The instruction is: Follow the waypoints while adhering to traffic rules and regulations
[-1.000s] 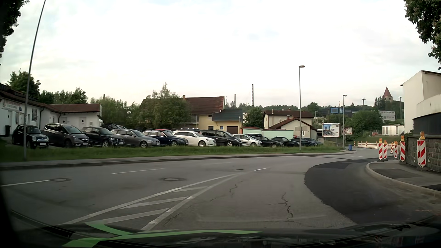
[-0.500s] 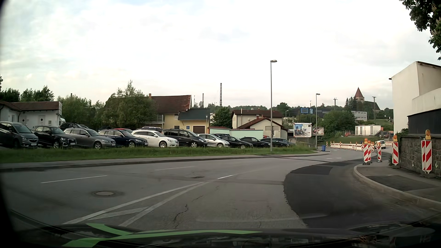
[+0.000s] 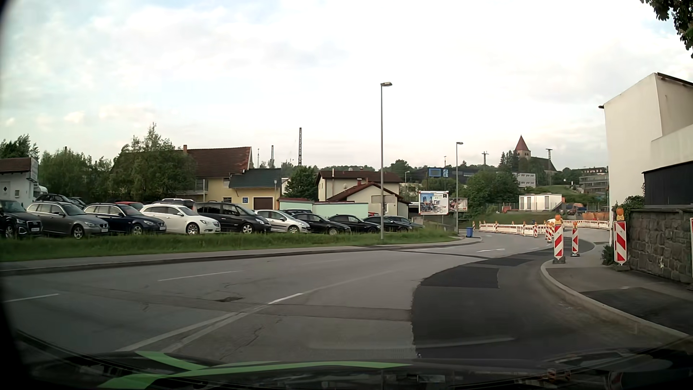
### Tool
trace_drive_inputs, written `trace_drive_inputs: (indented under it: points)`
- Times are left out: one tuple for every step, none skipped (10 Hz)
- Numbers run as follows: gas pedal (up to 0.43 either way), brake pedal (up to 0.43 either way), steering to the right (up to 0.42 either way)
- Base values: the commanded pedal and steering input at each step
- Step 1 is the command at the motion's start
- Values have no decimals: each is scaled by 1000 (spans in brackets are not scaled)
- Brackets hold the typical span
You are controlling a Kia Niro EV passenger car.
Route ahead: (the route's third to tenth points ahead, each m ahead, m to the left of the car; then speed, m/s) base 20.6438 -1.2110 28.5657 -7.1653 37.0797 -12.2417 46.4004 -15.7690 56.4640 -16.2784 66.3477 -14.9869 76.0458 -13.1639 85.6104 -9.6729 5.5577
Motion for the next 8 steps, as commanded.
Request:
trace_drive_inputs:
  points:
    - [59, 0, 89]
    - [59, 0, 83]
    - [59, 0, 83]
    - [59, 0, 86]
    - [59, 0, 92]
    - [59, 0, 98]
    - [59, 0, 105]
    - [59, 0, 112]
